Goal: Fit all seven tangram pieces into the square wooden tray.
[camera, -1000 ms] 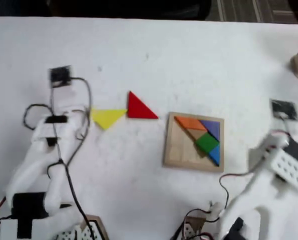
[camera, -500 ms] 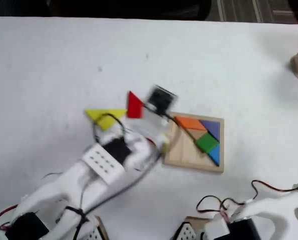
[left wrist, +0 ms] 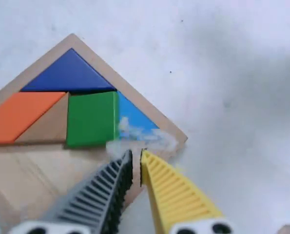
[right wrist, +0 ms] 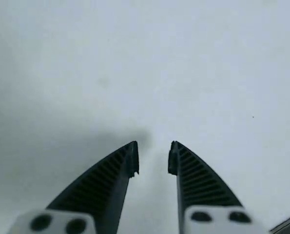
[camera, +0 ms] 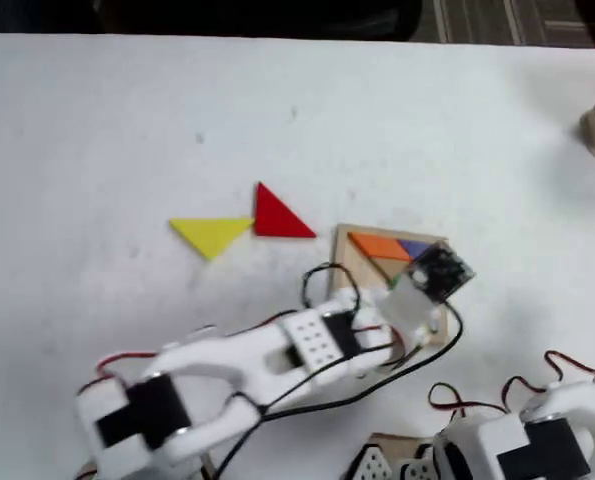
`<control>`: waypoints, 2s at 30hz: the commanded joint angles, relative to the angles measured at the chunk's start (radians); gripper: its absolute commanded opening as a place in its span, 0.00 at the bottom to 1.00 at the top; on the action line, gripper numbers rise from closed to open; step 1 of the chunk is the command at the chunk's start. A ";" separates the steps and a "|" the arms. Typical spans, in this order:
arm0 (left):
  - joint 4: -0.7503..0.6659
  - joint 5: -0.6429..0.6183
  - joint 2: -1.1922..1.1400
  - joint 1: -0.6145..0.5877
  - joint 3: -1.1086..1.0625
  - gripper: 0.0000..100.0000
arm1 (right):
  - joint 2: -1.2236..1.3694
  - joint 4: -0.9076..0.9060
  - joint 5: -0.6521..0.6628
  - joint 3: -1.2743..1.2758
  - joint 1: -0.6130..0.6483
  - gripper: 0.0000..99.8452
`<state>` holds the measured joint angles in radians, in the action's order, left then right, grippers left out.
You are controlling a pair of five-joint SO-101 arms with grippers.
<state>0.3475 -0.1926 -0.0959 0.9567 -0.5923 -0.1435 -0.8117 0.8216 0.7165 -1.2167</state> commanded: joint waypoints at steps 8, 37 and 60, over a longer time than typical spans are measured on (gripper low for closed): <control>-0.028 0.009 -0.188 -0.042 0.226 0.06 | 0.028 0.012 0.003 -0.072 -0.002 0.10; 0.147 0.005 -0.074 -0.079 0.126 0.06 | 0.021 -0.084 0.005 -0.074 0.028 0.10; 0.146 0.009 -0.252 -0.074 0.315 0.06 | 0.025 -0.084 0.005 -0.068 0.030 0.10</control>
<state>0.4964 -0.1926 -0.3675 0.8646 -0.3299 -0.1066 -0.8869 0.8216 0.6889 -1.1999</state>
